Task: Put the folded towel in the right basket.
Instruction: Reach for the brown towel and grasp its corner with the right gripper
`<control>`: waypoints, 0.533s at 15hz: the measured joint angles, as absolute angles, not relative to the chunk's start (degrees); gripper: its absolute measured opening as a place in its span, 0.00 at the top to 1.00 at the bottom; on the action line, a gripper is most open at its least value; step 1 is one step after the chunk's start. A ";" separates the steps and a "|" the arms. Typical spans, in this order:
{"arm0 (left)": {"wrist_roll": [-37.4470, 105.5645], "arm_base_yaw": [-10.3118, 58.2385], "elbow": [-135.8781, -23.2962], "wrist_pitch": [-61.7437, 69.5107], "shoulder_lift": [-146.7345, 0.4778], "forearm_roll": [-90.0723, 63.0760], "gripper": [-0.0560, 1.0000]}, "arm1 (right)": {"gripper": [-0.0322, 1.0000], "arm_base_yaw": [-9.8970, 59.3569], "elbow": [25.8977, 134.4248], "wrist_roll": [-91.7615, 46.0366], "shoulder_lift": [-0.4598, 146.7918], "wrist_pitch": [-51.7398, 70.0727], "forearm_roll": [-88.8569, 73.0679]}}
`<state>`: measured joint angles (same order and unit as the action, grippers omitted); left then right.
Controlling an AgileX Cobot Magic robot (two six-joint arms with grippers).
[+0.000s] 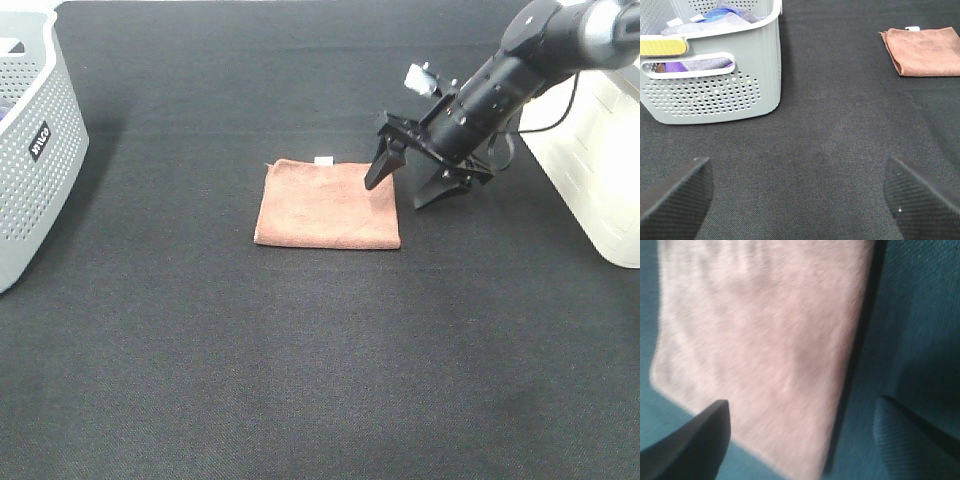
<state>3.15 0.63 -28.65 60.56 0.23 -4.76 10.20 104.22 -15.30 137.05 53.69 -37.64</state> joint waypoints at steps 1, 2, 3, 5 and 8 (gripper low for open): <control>3.15 0.63 -28.65 60.56 0.23 -4.76 0.12 | 0.25 10.20 104.39 -15.64 138.03 53.29 -37.64; 3.15 0.63 -28.65 60.56 0.23 -4.76 0.12 | 0.25 10.20 104.39 -15.64 138.03 53.29 -37.64; 3.15 0.63 -28.65 60.56 0.23 -4.76 0.12 | 0.25 10.14 104.68 -15.70 138.60 53.11 -37.82; 3.15 0.63 -28.65 60.56 0.23 -4.76 0.12 | 0.25 10.08 105.14 -15.87 139.23 53.23 -38.39; 3.15 0.63 -28.65 60.56 0.23 -4.76 0.12 | 0.45 12.09 105.25 -19.19 140.20 52.25 -40.28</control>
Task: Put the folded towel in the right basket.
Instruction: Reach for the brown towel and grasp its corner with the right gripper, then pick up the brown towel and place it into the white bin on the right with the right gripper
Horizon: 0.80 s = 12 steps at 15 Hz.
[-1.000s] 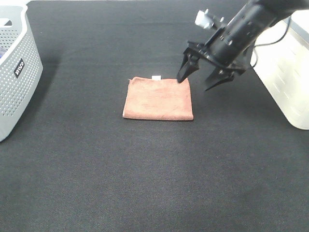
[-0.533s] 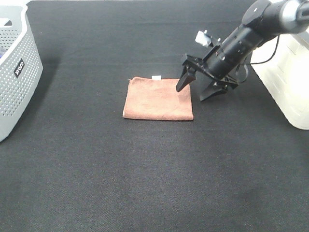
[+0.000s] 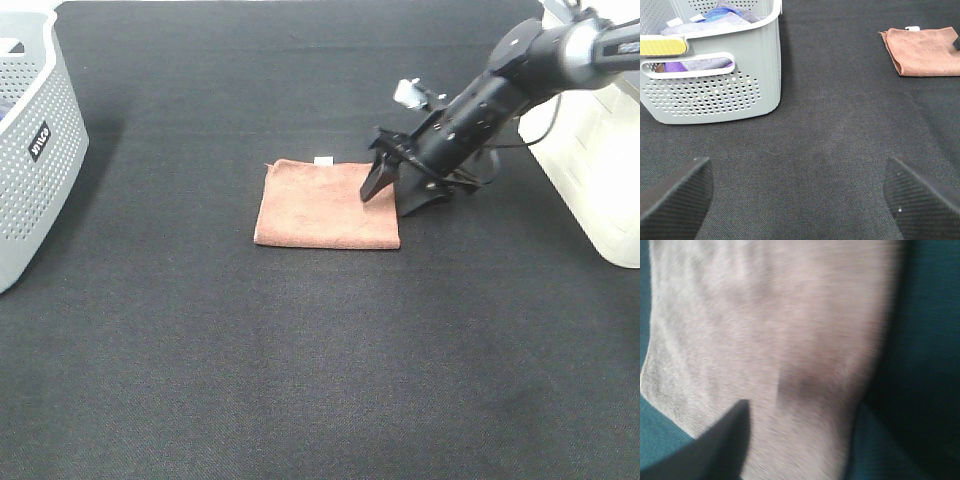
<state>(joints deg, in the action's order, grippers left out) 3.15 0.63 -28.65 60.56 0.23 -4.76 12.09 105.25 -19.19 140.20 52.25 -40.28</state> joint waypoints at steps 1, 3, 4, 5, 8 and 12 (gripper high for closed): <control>3.15 0.63 -28.65 60.56 0.23 -4.76 0.12 | 0.57 12.66 105.25 -19.37 140.55 51.68 -40.68; 3.15 0.63 -28.65 60.56 0.23 -4.76 0.12 | 0.85 12.95 105.25 -18.62 140.72 51.17 -39.76; 3.15 0.63 -28.65 60.56 0.23 -4.76 0.12 | 0.94 12.95 105.25 -18.33 140.66 51.17 -39.30; 3.15 0.63 -28.65 60.56 0.23 -4.76 0.12 | 0.95 12.95 105.25 -17.82 140.32 51.17 -38.67; 3.15 0.63 -28.65 60.56 0.23 -4.76 0.12 | 0.95 13.01 105.25 -17.59 135.05 52.83 -37.01; 3.15 0.63 -28.65 60.56 0.23 -4.76 0.12 | 0.95 13.01 105.25 -17.59 129.20 56.21 -35.98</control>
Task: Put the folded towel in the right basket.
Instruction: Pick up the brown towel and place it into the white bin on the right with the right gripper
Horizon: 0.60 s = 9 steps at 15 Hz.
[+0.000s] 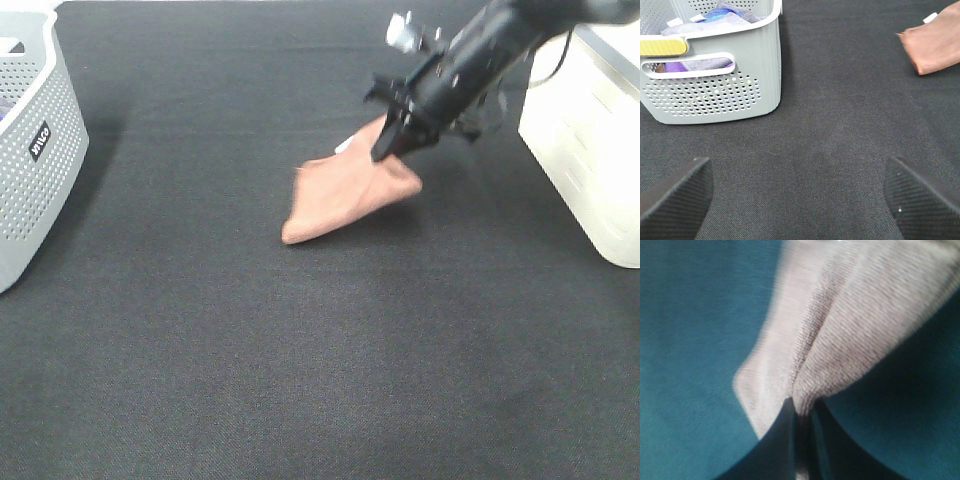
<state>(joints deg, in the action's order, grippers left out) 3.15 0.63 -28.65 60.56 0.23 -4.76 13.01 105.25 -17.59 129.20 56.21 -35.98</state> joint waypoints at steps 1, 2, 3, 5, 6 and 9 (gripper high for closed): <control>3.15 0.63 -28.65 60.56 0.23 -4.76 0.12 | 0.95 13.01 105.25 -17.59 126.17 57.41 -34.38; 3.15 0.63 -28.65 60.56 0.23 -4.76 0.12 | 0.95 13.01 105.25 -17.59 124.10 58.04 -33.06; 3.15 0.63 -28.65 60.56 0.23 -4.76 0.12 | 0.95 13.01 105.25 -17.02 121.70 58.79 -31.40; 3.15 0.63 -28.65 60.56 0.23 -4.76 0.12 | 0.95 13.01 105.25 -13.92 116.48 59.99 -26.76; 3.15 0.63 -28.65 60.56 0.23 -4.76 0.12 | 0.95 12.55 105.25 -13.12 114.76 60.10 -25.15; 3.15 0.63 -28.65 60.56 0.23 -4.76 0.12 | 0.95 9.22 105.25 -12.61 109.95 61.48 -23.49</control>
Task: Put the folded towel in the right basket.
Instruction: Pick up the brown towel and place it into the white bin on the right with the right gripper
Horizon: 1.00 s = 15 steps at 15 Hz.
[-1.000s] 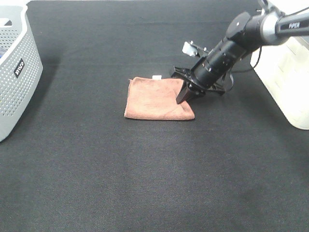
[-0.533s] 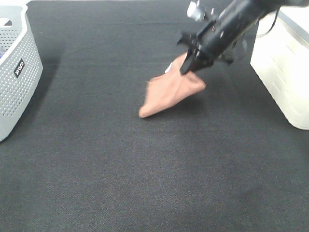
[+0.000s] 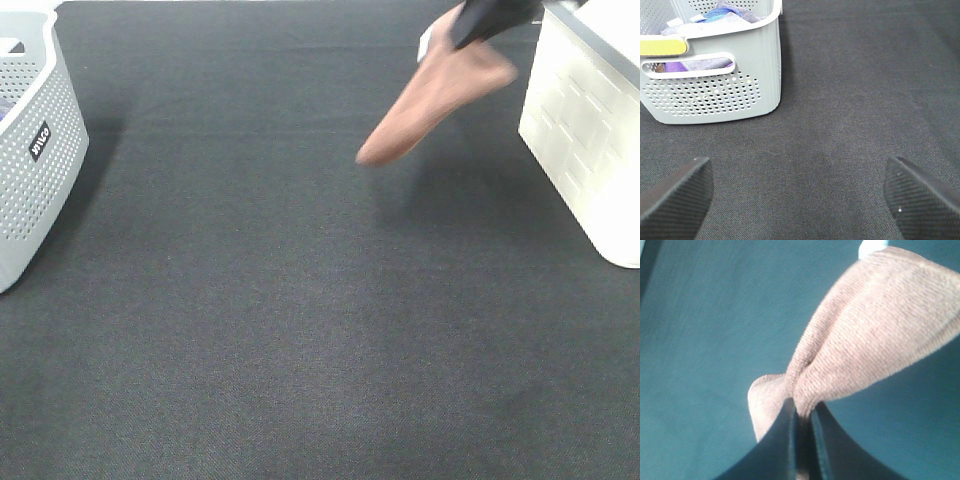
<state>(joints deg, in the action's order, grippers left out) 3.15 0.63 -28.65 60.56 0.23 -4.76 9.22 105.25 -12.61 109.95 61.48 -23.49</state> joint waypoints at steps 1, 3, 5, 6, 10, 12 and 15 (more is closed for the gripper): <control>3.15 0.63 -28.65 60.56 0.23 -4.76 0.12 | 0.95 5.73 105.25 -12.55 107.60 61.48 -23.43; 3.15 0.63 -28.65 60.56 0.23 -4.76 0.12 | 0.95 3.32 105.25 -12.55 106.34 61.54 -23.43; 3.15 0.63 -28.65 60.56 0.23 -4.76 0.12 | 0.95 -2.35 105.25 -12.49 104.68 61.59 -23.49; 3.15 0.63 -28.65 60.56 0.23 -4.76 0.12 | 0.95 -5.50 105.25 -12.49 104.34 61.59 -23.66; 3.15 0.63 -28.65 60.56 0.23 -4.76 0.12 | 0.95 -17.70 105.25 -12.49 104.16 57.87 -27.33; 3.15 0.63 -28.65 60.56 0.23 -4.76 0.12 | 0.95 -21.26 105.25 -12.49 104.34 56.09 -27.79; 3.15 0.63 -28.65 60.56 0.23 -4.76 0.12 | 0.95 -22.40 105.25 -12.49 108.06 56.84 -27.39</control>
